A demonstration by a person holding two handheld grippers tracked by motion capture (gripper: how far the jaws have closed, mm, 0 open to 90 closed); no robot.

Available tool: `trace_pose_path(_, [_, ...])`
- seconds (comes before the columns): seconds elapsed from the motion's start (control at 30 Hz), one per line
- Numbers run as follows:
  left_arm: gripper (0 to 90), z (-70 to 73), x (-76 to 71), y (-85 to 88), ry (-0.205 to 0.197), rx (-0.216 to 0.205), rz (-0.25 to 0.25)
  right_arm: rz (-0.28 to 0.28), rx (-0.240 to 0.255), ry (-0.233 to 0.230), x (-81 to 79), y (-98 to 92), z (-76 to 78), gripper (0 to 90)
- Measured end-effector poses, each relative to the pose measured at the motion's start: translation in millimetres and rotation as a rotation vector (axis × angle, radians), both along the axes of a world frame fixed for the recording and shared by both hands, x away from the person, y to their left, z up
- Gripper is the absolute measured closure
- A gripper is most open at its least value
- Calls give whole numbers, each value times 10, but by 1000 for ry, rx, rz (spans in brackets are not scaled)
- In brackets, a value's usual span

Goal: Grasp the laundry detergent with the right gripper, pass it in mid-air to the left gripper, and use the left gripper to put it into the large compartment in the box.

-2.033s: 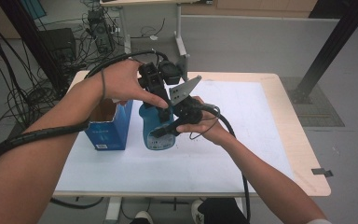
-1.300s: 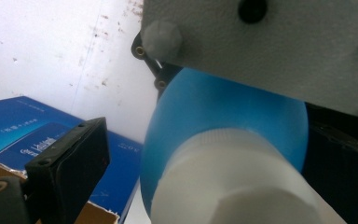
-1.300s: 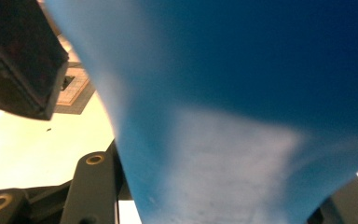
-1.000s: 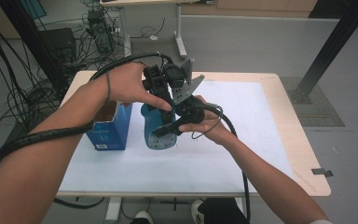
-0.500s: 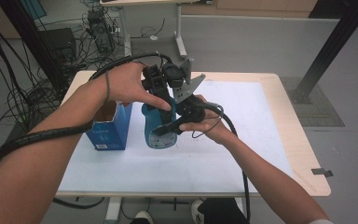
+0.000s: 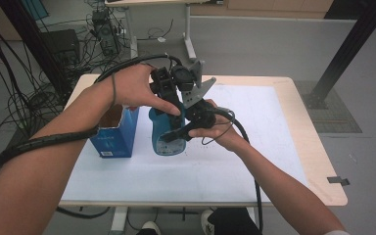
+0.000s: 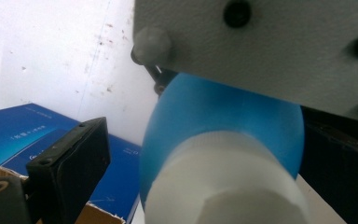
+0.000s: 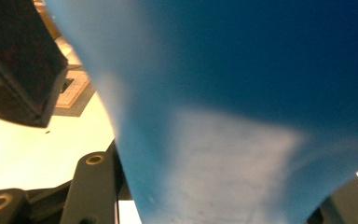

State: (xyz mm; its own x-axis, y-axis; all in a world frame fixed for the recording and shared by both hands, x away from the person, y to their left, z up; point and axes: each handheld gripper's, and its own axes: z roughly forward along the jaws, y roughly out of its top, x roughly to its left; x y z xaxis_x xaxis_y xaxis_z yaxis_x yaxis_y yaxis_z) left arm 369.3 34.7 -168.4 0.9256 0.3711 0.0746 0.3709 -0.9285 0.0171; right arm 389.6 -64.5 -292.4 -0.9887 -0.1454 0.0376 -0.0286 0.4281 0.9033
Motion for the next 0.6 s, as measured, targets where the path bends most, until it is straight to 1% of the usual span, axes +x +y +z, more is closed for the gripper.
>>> trace_pose_path(0.1, [54, -4, -6, -7, -2, -4, 4, 3, 4, -5, 0, 3, 1, 441])
trace_pose_path(0.17, [54, -10, -10, -11, -2, -4, 5, -1, 0, 1, -10, -5, 8, 441])
trace_pose_path(0.2, [54, -10, -10, -11, -2, -4, 5, 2, 7, -7, -5, -2, 7, 440])
trace_pose_path(0.3, [54, -15, -12, -15, 0, -1, 3, 0, 3, 0, -11, -11, 12, 441])
trace_pose_path(0.37, [55, -18, -13, -16, 1, 0, 4, 7, 12, -9, -6, -6, 12, 440])
trace_pose_path(0.6, [57, -19, -8, -14, 1, 7, 0, 5, 7, -11, -14, -7, 15, 440])
